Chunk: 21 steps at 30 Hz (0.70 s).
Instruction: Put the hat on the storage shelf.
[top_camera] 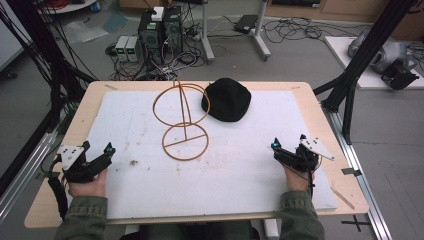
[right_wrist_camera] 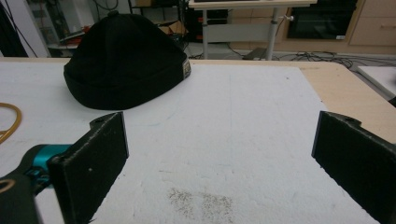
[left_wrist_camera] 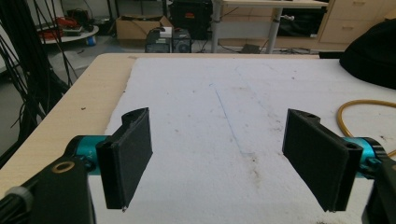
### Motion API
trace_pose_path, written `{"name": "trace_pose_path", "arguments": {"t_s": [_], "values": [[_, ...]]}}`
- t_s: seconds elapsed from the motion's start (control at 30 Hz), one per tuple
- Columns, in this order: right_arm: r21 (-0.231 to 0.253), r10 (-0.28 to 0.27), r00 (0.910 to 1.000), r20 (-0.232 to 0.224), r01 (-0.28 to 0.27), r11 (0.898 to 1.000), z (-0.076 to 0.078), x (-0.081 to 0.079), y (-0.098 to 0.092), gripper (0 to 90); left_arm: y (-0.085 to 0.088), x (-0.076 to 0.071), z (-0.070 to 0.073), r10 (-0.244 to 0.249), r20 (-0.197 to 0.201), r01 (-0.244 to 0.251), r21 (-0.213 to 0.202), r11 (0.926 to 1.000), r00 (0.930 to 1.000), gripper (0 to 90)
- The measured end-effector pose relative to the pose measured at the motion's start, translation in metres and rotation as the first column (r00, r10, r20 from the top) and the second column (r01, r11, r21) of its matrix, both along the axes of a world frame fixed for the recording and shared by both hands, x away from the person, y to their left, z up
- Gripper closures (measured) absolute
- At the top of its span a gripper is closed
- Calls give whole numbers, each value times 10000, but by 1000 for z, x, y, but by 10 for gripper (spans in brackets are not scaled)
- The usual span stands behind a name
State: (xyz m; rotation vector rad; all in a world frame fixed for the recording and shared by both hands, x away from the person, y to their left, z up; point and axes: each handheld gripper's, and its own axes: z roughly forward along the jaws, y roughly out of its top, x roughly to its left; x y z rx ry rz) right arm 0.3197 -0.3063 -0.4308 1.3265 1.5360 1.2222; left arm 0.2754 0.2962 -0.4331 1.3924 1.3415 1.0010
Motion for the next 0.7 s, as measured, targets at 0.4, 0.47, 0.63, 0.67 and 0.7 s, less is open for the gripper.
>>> {"name": "trace_pose_path", "arguments": {"t_s": [0.4, 0.47, 0.63, 0.67, 0.7], "values": [[-58, 85, 10000, -6, -85, 9999, -1, 0, 0, 27, 0, 0, 0, -29, 23, 29, -43, 10000, 10000, 242], [-34, 73, 10000, 3, -73, 10000, -1, -1, 0, 27, 0, 0, 0, -33, 25, 33, -41, 10000, 10000, 242], [-129, 25, 10000, 67, -24, 9999, 0, -2, 1, 28, -1, 1, 0, -53, -7, 53, -43, 10000, 10000, 242], [-239, 28, 9999, 98, -25, 9997, 0, -2, 1, 29, -1, 1, 0, -86, -14, 86, -37, 10000, 10000, 242], [-279, 45, 9999, 121, -42, 9996, 0, -2, 1, 29, -1, 1, 0, -103, -14, 103, -18, 9999, 9999, 242]]}}
